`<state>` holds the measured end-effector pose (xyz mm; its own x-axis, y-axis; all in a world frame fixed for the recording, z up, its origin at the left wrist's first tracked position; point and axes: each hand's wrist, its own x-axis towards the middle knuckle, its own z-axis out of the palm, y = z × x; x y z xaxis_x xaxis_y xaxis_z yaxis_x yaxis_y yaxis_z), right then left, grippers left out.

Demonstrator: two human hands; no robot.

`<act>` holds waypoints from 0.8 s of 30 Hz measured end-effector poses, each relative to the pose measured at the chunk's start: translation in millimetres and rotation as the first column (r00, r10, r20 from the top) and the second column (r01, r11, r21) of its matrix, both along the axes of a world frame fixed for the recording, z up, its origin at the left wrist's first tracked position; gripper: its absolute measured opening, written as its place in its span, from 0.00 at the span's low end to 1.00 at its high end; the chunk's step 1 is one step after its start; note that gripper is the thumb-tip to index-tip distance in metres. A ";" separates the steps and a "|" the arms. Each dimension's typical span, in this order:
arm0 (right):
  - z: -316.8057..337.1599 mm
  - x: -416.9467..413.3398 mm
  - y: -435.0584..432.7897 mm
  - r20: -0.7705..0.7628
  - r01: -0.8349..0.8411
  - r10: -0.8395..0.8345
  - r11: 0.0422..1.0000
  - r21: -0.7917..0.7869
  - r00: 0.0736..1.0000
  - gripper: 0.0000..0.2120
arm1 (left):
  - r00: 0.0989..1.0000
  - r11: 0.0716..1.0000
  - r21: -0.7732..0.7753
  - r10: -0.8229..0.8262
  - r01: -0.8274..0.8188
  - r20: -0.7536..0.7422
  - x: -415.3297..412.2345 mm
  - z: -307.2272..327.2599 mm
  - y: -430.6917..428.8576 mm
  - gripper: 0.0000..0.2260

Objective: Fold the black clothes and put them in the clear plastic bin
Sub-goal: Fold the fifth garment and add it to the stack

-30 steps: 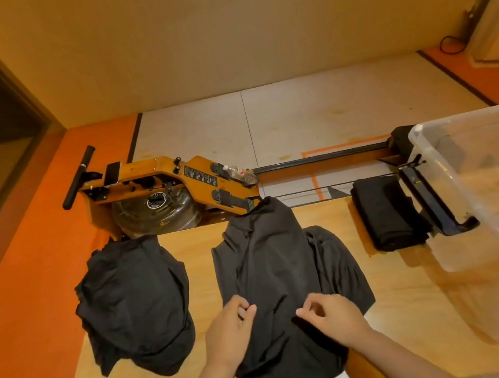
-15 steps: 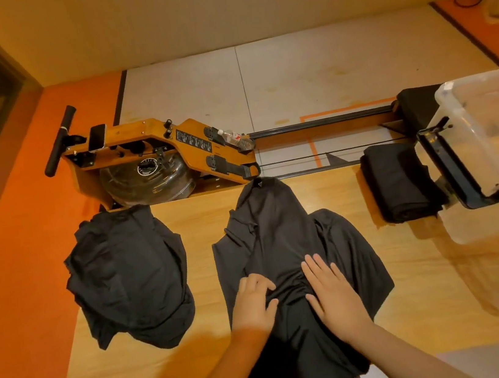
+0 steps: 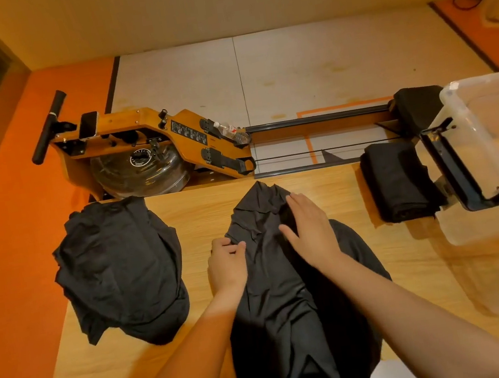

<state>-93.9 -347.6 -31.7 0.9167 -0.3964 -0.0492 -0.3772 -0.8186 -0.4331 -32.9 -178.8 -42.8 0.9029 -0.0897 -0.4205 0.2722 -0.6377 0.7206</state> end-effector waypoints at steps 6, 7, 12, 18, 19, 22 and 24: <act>-7.7 44.6 -4.2 -0.023 -0.005 0.006 0.999 0.043 1.000 0.30 | 0.997 0.994 0.110 0.029 -0.022 -0.065 22.3 -12.1 -3.3 0.17; -10.3 48.0 -5.1 -0.020 -0.008 0.009 0.999 0.045 1.000 0.29 | 0.997 0.992 0.127 -0.001 0.010 -0.072 21.4 -15.2 -2.0 0.19; -16.3 69.8 -19.5 -0.014 0.062 -0.061 0.973 0.223 0.998 0.27 | 0.996 0.978 0.187 -0.081 0.088 -0.046 16.9 -16.2 -2.9 0.15; -28.3 89.4 -29.2 -0.098 0.027 -0.004 0.974 0.227 0.995 0.27 | 0.995 0.999 0.039 -0.023 0.020 0.097 12.5 -18.3 -4.1 0.15; -29.9 92.5 -29.3 -0.103 0.036 -0.015 0.978 0.204 0.995 0.26 | 0.992 1.000 -0.007 -0.005 0.006 0.123 11.8 -19.0 -2.7 0.17; -32.4 99.3 -27.7 -0.095 0.089 -0.076 0.986 0.137 0.993 0.16 | 0.995 0.993 -0.103 0.057 -0.048 0.082 11.6 -16.8 1.1 0.13; -35.0 99.8 -27.1 -0.072 0.148 -0.138 0.975 0.165 0.988 0.09 | 0.995 0.985 -0.144 0.096 -0.091 0.029 14.1 -14.4 3.7 0.12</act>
